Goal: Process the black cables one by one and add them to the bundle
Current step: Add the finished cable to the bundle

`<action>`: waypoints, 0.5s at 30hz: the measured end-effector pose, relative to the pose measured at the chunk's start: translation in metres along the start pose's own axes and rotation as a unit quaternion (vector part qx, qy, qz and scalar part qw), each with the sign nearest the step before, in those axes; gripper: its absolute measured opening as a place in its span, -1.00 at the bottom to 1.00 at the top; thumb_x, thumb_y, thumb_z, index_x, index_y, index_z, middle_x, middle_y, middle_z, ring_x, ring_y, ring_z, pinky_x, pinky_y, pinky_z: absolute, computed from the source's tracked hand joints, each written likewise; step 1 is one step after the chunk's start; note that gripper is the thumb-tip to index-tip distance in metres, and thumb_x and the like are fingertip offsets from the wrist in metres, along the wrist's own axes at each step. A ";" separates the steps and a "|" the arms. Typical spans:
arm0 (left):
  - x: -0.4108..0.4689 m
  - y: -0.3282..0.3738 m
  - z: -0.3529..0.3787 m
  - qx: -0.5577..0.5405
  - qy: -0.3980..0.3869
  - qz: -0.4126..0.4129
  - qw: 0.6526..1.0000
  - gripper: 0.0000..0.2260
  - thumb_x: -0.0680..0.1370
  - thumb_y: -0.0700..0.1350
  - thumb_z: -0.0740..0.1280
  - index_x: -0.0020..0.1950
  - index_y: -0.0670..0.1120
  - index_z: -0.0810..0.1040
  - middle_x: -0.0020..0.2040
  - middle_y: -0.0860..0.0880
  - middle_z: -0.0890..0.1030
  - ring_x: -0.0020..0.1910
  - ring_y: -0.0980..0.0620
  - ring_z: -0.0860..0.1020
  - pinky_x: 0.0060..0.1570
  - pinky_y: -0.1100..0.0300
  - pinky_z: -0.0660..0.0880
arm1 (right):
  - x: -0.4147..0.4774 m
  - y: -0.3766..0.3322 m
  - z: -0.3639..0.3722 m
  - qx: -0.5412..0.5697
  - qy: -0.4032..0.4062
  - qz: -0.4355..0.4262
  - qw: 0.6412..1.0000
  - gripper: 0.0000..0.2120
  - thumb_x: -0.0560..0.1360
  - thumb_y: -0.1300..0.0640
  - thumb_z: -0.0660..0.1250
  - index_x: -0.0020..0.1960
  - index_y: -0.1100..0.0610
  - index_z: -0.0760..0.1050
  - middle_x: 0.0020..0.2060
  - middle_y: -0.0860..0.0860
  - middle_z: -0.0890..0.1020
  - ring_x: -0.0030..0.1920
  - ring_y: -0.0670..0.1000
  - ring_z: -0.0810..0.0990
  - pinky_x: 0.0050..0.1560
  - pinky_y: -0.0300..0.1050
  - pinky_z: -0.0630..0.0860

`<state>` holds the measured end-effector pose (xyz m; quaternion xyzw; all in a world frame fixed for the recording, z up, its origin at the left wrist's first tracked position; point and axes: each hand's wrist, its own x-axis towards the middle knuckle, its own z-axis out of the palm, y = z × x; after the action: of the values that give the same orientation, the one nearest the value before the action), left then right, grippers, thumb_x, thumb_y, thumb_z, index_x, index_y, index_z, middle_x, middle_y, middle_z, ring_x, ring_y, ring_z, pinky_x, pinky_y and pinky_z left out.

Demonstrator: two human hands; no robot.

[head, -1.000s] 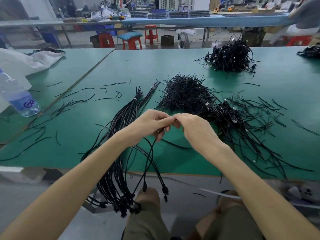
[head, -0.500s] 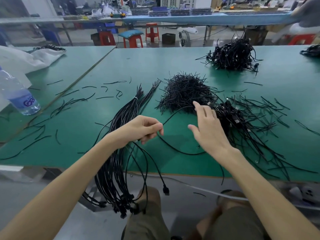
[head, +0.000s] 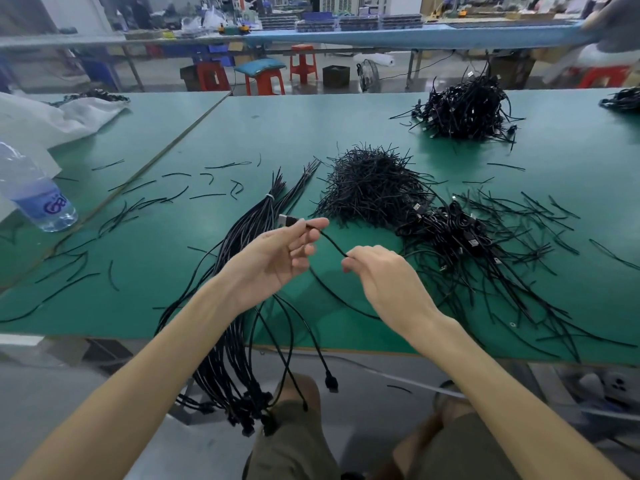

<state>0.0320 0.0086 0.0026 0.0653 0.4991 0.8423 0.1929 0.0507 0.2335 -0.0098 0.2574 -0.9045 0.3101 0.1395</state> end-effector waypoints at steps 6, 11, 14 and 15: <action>0.004 -0.016 0.020 -0.121 0.037 0.028 0.992 -0.72 0.67 0.05 0.25 -0.11 -0.08 0.60 0.00 -0.04 0.64 0.03 -0.01 0.65 0.12 0.14 0.60 | -0.007 -0.013 0.010 0.008 -0.093 -0.002 0.996 -0.68 0.70 -0.04 0.17 -0.02 0.18 0.51 -0.23 0.02 0.59 -0.16 0.11 0.52 -0.07 0.10 0.48; -0.005 -0.014 0.025 -0.081 -0.083 0.012 0.993 -0.70 0.70 0.12 0.21 -0.09 -0.03 0.53 -0.38 0.12 0.40 -0.48 0.14 0.30 -0.35 0.26 0.35 | -0.007 -0.003 0.009 0.043 -0.147 0.026 0.988 -0.49 0.64 -0.27 0.12 -0.22 0.12 0.48 -0.36 0.00 0.61 -0.36 0.02 0.56 -0.23 -0.01 0.52; -0.014 -0.011 0.022 0.211 -0.148 0.014 0.966 -0.68 0.68 0.13 0.25 -0.14 -0.03 0.58 -0.43 0.07 0.43 -0.48 0.09 0.32 -0.39 0.27 0.30 | -0.001 0.009 -0.002 0.000 -0.187 0.052 0.981 -0.43 0.46 -0.45 0.16 -0.36 0.04 0.35 -0.48 -0.03 0.46 -0.47 0.00 0.38 -0.44 -0.17 0.26; -0.016 -0.012 0.023 0.317 -0.170 -0.005 0.933 -0.69 0.69 0.08 0.26 -0.12 -0.06 0.62 -0.41 0.02 0.51 -0.48 0.05 0.38 -0.40 0.26 0.34 | 0.002 0.013 -0.006 -0.027 -0.190 0.057 0.980 -0.45 0.46 -0.43 0.20 -0.37 0.02 0.32 -0.46 -0.03 0.45 -0.44 0.02 0.39 -0.44 -0.16 0.23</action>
<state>0.0570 0.0268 0.0047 0.2625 0.7003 0.6156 0.2484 0.0423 0.2455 -0.0104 0.2559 -0.9358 0.2383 -0.0460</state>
